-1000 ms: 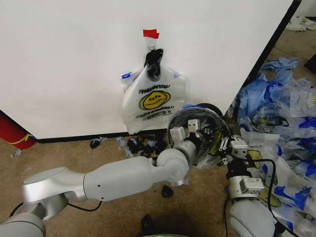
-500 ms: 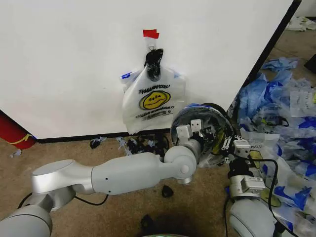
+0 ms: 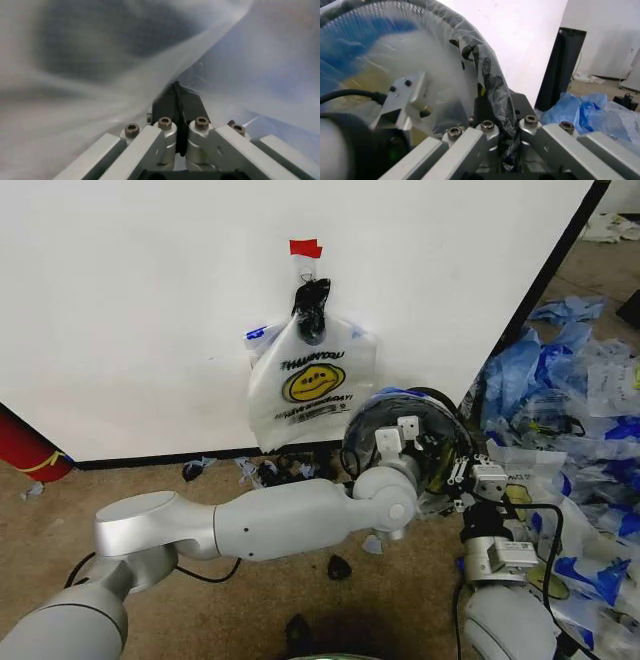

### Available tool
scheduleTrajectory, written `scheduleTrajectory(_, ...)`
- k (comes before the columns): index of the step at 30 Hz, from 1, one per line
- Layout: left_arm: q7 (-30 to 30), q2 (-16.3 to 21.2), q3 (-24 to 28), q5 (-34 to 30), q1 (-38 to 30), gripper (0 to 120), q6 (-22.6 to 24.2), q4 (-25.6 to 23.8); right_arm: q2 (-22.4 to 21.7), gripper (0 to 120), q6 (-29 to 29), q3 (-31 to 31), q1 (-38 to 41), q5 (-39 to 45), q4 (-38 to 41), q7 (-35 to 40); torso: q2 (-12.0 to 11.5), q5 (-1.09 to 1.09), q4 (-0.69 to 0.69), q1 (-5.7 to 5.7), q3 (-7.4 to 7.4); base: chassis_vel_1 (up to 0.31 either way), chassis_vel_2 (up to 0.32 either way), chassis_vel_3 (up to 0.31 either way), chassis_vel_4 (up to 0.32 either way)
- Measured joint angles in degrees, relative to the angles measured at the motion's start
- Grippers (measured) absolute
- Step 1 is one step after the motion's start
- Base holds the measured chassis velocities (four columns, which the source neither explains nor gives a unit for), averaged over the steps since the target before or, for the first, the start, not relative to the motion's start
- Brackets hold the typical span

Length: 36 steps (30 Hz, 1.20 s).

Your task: Pick up the garbage bag from the wall and place it over the trash bin.

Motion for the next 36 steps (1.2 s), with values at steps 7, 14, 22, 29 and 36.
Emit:
scheduleTrajectory(7, -0.1, -1.2, 0.3, -0.4, -1.3, 0, 0.0, 1.5, 0.0, 0, 0.1, -0.1, -0.2, -0.4, 0.2, -0.2, 0.0, 0.00, 0.00, 0.00, 0.00, 0.000, 0.000, 0.000, 0.000)
scheduleTrajectory(14, -1.8, -2.8, 0.6, 0.6, -2.0, 0, 0.0, 3.2, -0.3, 0, 1.0, -0.1, -1.1, -1.2, 0.4, -0.5, 0.0, 0.00, 0.00, 0.00, 0.01, 0.000, 0.000, 0.000, 0.000)
scheduleTrajectory(22, -3.5, -3.5, 0.6, 2.3, -2.8, 0, 0.0, 5.1, -0.3, 0, 1.3, -0.2, -1.1, -1.3, 0.4, -0.7, 0.0, 0.00, 0.00, 0.00, 0.01, 0.000, 0.000, 0.000, 0.000)
scheduleTrajectory(29, -4.0, -3.0, 0.4, 1.9, -3.9, 0, 0.2, 5.4, 0.0, 0, 1.6, -0.2, -1.1, -1.3, 0.2, -0.7, 0.0, 0.00, 0.00, 0.00, 0.01, 0.000, 0.000, 0.000, 0.000)
scheduleTrajectory(36, -4.2, -2.1, 0.9, 1.9, -3.1, 0, 0.2, 4.7, 0.1, 0, 1.6, -0.1, -1.2, -1.3, 0.5, -0.8, 0.0, 0.00, 0.00, 0.00, 0.00, 0.000, 0.000, 0.000, 0.000)
